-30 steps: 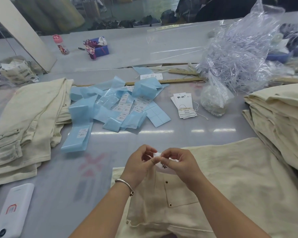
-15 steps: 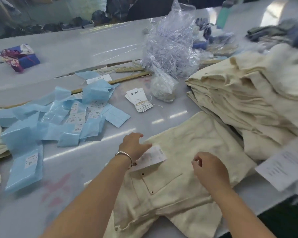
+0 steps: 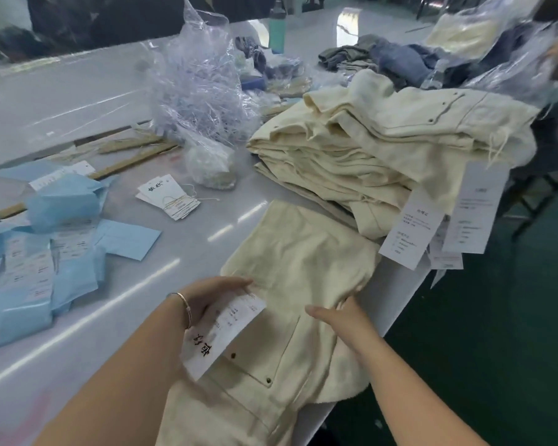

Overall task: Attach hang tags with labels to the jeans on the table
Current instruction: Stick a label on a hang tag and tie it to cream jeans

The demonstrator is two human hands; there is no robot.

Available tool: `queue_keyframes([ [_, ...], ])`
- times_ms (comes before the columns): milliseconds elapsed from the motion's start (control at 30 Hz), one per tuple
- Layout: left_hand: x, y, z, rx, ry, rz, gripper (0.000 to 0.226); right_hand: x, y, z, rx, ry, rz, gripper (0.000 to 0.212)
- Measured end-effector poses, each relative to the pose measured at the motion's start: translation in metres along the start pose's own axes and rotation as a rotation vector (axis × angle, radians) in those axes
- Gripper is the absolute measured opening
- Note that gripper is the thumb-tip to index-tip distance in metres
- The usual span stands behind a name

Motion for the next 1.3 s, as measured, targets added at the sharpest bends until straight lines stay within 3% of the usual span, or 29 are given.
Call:
queue_keyframes([
  [33, -0.007, 0.000, -0.002, -0.045, -0.010, -0.009, 0.057, -0.004, -0.007, -0.001, 0.016, 0.002, -0.023, 0.076],
  [100, -0.022, 0.003, -0.005, -0.121, -0.061, 0.027, 0.055, -0.011, -0.018, -0.004, -0.018, 0.033, -0.052, 0.081],
  [267, -0.071, 0.013, -0.006, -0.293, -0.145, 0.111, 0.049, -0.026, -0.022, -0.039, -0.070, 0.264, -0.099, 0.052],
  [400, -0.106, 0.000, 0.010, -0.438, -0.332, 0.157, 0.021, -0.041, -0.008, -0.104, -0.125, 0.501, -0.078, 0.042],
  [500, -0.137, -0.025, 0.053, -0.451, -0.493, 0.127, 0.011, -0.049, 0.027, -0.160, -0.258, 0.723, 0.062, 0.016],
  [700, -0.176, -0.121, 0.176, -0.376, -0.981, 0.118, 0.031, -0.079, 0.153, -0.273, -0.378, 1.047, 0.426, 0.008],
  [800, -0.175, -0.186, 0.239, -0.355, -1.205, 0.105, 0.047, -0.090, 0.231, -0.324, -0.476, 1.112, 0.657, 0.019],
  [900, -0.163, -0.248, 0.303, -0.375, -1.379, 0.074, 0.046, -0.096, 0.303, -0.375, -0.565, 1.119, 0.860, 0.043],
  [1000, -0.143, -0.294, 0.357, -0.403, -1.526, 0.091, 0.052, -0.081, 0.361, -0.424, -0.649, 1.113, 1.058, 0.041],
  [1067, -0.119, -0.308, 0.383, -0.429, -1.590, 0.137, 0.048, -0.057, 0.383, -0.450, -0.709, 1.124, 1.101, 0.038],
  [1200, -0.030, -0.298, 0.401, -0.421, -1.548, 0.337, 0.054, 0.038, 0.380, -0.455, -0.963, 1.171, 1.044, 0.037],
  [1233, -0.001, -0.289, 0.396, -0.387, -1.453, 0.399, 0.063, 0.067, 0.373, -0.443, -1.046, 1.154, 0.980, 0.034],
  [1300, 0.050, -0.266, 0.376, -0.296, -1.140, 0.587, 0.082, 0.122, 0.353, -0.403, -1.171, 1.052, 0.668, 0.034],
])
Point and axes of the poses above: each hand's wrist, its own x-axis towards the middle knuckle, its own y-axis out of the back of the hand, z = x × y, the point moved 1 cm from there along x, towards the middle knuckle, and after that the axes turned 4 degrees about -x, right-handed, at the moved point
